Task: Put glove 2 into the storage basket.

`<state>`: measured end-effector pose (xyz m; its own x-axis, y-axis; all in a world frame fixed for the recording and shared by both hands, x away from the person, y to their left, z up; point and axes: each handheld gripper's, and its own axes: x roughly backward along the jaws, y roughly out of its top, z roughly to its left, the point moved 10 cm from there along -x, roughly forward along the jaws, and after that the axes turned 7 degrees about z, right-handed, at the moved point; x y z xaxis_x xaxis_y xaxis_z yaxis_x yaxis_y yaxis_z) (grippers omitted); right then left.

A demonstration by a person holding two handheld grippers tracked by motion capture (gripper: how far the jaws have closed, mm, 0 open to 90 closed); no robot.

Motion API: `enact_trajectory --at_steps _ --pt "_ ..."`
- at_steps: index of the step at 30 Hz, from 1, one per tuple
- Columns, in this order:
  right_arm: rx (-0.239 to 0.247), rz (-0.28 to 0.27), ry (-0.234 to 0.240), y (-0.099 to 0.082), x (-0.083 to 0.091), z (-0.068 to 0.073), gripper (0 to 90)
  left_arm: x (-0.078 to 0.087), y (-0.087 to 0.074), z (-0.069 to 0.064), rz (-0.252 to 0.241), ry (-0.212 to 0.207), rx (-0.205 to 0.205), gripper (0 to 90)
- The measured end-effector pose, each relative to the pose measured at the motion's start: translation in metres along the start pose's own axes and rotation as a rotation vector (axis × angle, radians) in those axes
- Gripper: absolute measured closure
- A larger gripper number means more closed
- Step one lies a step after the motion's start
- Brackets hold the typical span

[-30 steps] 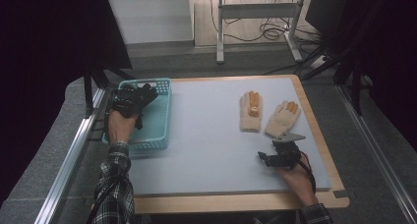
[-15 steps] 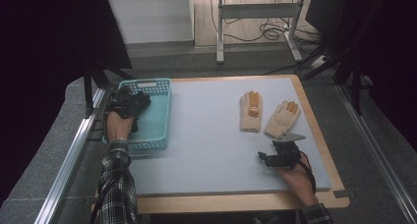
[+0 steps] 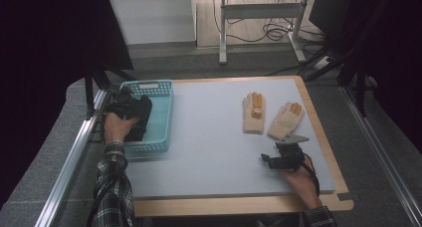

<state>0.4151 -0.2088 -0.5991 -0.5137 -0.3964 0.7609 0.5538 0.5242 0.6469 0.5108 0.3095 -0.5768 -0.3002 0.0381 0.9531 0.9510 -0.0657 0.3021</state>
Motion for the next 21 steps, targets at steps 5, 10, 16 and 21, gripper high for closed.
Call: enact_trajectory --at_steps 5,10,16,21 --pt "-0.001 -0.001 0.0 0.0 0.0 0.0 22.0 0.016 0.003 -0.003 -0.068 -0.045 -0.006 4.7" --pt "-0.001 0.0 0.0 0.0 0.0 0.0 22.0 0.031 0.005 -0.016 -0.134 -0.098 -0.046 4.0" --pt "0.0 0.0 0.0 0.0 0.0 0.0 22.0 0.049 0.007 -0.04 -0.206 -0.164 -0.109 2.7" --pt "-0.001 0.0 -0.001 0.0 0.0 0.0 21.9 0.06 0.005 -0.06 -0.244 -0.176 -0.161 1.4"
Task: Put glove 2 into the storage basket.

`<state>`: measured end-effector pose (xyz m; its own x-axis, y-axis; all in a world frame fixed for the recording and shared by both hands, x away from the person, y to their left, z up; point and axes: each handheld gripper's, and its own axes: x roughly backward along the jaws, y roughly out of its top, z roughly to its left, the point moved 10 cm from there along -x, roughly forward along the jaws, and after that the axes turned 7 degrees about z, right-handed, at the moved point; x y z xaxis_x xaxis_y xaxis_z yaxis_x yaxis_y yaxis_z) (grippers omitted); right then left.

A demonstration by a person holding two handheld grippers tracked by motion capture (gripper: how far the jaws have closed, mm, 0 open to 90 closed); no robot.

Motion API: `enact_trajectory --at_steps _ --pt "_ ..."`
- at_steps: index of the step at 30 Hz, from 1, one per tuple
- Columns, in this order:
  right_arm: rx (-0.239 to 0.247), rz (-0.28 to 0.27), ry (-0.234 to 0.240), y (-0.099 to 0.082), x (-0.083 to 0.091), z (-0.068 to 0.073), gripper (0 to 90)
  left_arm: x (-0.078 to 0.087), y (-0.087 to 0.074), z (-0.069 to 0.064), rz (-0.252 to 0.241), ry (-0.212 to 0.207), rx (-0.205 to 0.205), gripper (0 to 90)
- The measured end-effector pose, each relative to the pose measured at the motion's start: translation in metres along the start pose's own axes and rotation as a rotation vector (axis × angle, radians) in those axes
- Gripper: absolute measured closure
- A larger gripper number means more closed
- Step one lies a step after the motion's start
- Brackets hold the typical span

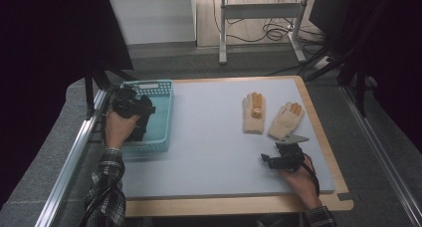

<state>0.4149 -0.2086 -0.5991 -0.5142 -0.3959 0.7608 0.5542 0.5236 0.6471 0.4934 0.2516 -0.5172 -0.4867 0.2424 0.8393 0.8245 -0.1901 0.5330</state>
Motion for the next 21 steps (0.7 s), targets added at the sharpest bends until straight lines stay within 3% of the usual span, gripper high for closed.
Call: enact_trajectory --at_steps 6,11,21 --pt "0.0 0.0 0.0 0.0 0.0 0.0 21.9 0.004 0.0 -0.032 -0.024 -0.037 -0.075 0.9" --pt "0.0 0.001 0.001 0.0 0.0 0.0 21.9 0.003 -0.003 -0.063 -0.033 -0.044 -0.168 0.0" --pt "-0.001 0.001 0.001 0.0 0.0 0.0 21.9 0.005 -0.011 -0.124 -0.086 -0.104 -0.294 0.0"
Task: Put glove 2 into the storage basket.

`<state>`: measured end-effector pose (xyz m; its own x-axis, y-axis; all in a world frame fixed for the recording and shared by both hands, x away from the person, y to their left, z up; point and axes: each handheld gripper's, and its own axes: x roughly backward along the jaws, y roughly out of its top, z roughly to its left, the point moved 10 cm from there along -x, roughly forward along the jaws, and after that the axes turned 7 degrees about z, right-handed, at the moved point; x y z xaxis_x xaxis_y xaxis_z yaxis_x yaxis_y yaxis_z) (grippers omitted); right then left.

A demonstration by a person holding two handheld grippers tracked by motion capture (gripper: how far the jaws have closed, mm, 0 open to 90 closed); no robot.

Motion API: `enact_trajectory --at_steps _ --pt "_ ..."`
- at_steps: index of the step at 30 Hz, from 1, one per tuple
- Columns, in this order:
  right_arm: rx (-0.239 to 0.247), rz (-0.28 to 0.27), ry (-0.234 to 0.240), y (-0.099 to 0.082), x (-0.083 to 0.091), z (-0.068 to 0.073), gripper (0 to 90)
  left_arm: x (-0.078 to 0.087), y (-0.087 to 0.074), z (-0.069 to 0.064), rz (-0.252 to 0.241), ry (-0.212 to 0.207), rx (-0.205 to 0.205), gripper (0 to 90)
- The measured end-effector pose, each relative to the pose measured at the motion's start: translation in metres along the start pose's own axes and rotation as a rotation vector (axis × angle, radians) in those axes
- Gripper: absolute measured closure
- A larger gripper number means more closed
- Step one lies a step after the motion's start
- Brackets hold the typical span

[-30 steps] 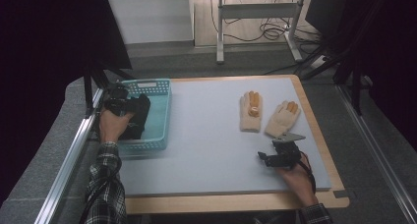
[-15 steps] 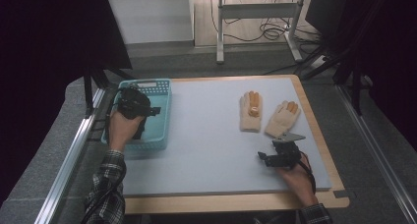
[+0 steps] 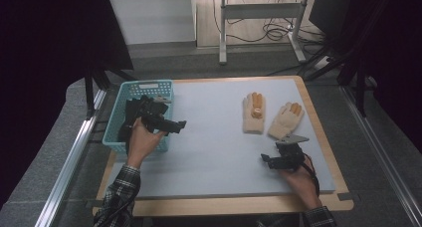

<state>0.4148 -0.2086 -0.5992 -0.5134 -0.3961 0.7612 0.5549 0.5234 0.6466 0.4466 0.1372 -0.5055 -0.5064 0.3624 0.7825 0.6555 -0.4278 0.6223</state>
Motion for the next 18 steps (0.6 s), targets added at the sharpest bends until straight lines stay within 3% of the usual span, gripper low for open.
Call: enact_trajectory --at_steps 8,18 --pt "-0.001 0.0 0.001 0.0 0.0 0.0 21.9 -0.006 -0.003 -0.047 -0.035 -0.066 -0.086 0.0" --pt "0.0 -0.001 0.0 0.0 0.0 0.0 21.9 -0.02 -0.025 -0.087 -0.059 -0.115 -0.149 0.0"
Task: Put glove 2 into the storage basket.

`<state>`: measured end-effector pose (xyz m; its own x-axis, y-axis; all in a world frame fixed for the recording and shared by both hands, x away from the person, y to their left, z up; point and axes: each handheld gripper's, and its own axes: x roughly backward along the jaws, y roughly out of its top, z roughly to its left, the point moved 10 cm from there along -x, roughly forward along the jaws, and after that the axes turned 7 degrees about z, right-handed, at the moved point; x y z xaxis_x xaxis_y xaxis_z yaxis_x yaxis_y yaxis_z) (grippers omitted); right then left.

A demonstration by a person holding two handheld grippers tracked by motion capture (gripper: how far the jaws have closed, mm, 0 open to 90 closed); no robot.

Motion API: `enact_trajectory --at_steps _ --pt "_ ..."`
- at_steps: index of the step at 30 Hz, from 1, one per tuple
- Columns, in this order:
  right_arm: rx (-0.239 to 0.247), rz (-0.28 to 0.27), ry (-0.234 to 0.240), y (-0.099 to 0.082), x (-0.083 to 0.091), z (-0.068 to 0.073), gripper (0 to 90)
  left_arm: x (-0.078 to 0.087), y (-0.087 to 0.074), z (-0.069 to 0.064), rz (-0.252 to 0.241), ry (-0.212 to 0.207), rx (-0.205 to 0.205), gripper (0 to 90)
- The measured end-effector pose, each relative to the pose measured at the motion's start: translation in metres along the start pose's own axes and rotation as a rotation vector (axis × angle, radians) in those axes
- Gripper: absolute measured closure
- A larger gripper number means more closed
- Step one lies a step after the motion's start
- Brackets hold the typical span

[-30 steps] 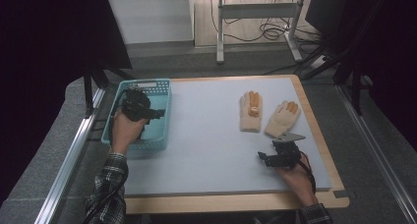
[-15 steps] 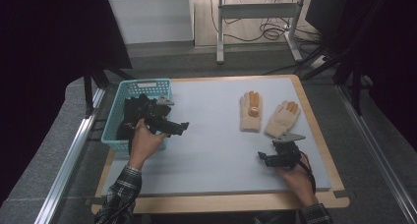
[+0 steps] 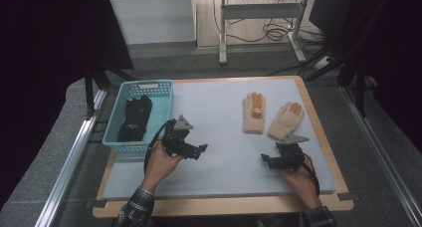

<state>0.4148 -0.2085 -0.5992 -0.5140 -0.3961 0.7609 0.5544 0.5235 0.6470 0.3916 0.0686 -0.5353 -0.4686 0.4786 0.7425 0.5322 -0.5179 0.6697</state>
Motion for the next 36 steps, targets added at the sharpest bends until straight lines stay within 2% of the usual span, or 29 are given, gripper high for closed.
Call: enact_trajectory --at_steps 4,8,14,18,20,22,25,28,36 --pt "0.0 0.0 -0.001 0.0 0.0 0.0 21.8 -0.008 -0.013 -0.01 -0.003 -0.038 0.002 0.0" --pt "0.0 0.0 -0.001 0.0 0.0 0.0 21.7 -0.016 -0.029 -0.012 -0.002 -0.039 0.023 0.0" --pt "0.0 0.001 -0.003 0.0 0.0 0.0 21.4 -0.029 -0.053 -0.012 0.03 -0.008 0.037 0.0" --pt "0.0 0.0 -0.005 0.0 0.0 0.0 21.2 -0.037 -0.067 -0.012 0.053 -0.002 0.044 0.0" --pt "-0.001 0.0 -0.004 0.0 0.0 0.0 21.2 -0.04 -0.073 -0.01 0.075 0.024 0.037 0.0" --pt "0.0 0.0 -0.005 0.0 0.0 0.0 21.2 -0.043 -0.076 -0.01 0.086 0.039 0.037 0.0" --pt "-0.001 0.0 -0.004 0.0 0.0 0.0 21.2 -0.044 -0.078 -0.008 0.088 0.039 0.055 0.0" --pt "-0.001 0.0 -0.003 0.0 0.0 0.0 21.2 -0.045 -0.079 -0.008 0.097 0.023 0.078 0.0" --pt "-0.001 0.003 0.0 0.0 0.0 0.0 20.7 -0.045 -0.079 -0.008 0.093 0.023 0.078 0.0"
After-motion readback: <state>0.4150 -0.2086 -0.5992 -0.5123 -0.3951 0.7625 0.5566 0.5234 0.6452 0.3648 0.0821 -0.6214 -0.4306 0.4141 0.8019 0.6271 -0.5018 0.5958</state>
